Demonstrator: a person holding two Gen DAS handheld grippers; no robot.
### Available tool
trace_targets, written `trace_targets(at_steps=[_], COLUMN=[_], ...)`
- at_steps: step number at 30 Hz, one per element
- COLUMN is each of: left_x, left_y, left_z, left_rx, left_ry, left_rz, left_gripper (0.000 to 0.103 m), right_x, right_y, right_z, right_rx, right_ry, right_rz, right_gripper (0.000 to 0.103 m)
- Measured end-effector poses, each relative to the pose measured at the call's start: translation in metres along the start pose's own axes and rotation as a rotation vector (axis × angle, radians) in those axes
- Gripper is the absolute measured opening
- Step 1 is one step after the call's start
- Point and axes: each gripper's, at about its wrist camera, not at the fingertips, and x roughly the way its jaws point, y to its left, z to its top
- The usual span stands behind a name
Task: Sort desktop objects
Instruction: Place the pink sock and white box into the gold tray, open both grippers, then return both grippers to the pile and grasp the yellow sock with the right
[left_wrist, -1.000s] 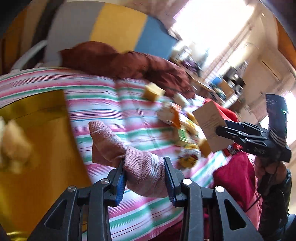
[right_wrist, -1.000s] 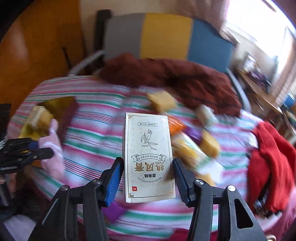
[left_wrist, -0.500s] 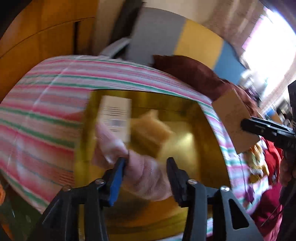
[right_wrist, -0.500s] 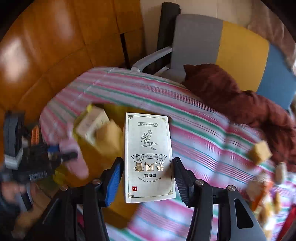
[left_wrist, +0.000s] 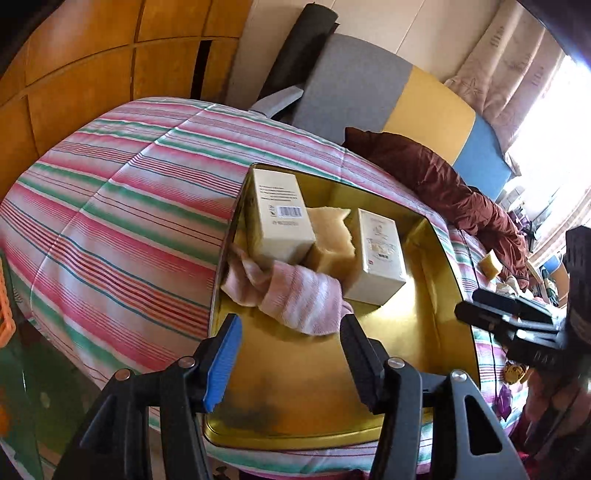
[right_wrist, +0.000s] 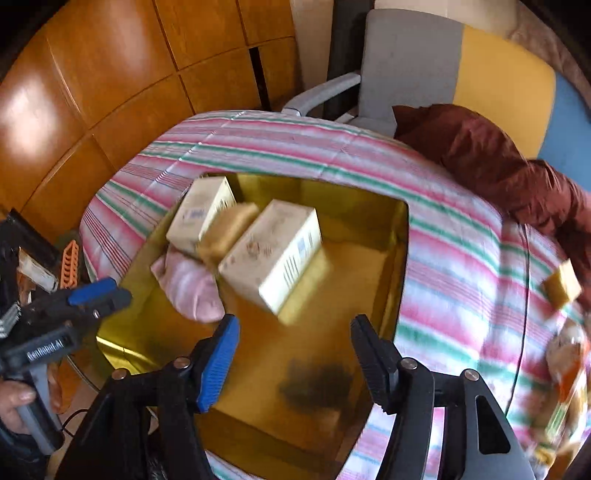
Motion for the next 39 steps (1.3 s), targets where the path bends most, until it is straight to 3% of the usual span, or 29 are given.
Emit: trace_targets(at_steps=[5,10,12,14,17,20,29,39], left_x=[-0.011,-0.024,-0.028,-0.029,-0.029,-0.027,-0.024,-0.02], left_y=[-0.013,-0.035,-0.045,-0.053,-0.063,-0.069,-0.081,-0.093], left_z=[-0.006,-0.012,-0.013,-0.016,-0.02,-0.023,-0.031,-0.033], left_rx=[0.01,0.092,0.13,0.159,0.194,0.205,0.255,0.27], left_ry=[-0.021,-0.079,-0.099,-0.111,-0.115,-0.108,-0.102,-0.061], left_rz=[-0.018,0.011,0.022,0.022,0.027,0.018,0.003,-0.062], left_gripper=[0.056,0.058,0.062,0.069,0.075,0.078,0.078,0.077], right_x=[-0.01,-0.027,-0.034,-0.042,-0.049,-0.052,-0.073,-0.097], right_y=[0.001,0.005,0.007,0.009,0.013,0.01,-0.03,-0.085], right_z=[-0.026,-0.044,-0.052,-0.061,-0.072,-0.079,-0.091,-0.114], right_rx=[0.008,0.004,-0.01,-0.027,-0.067,-0.07,0.067,0.178], right_ry=[-0.043,-0.099,-0.133,-0.184,-0.223,-0.232,-0.265,-0.232], right_rz=[-0.02,-0.026,-0.03,-0.057,-0.094,-0.127,-0.1,-0.205], right_gripper=[0.072,0.076,0.077,0.086,0.091,0.092,0.086,0.085])
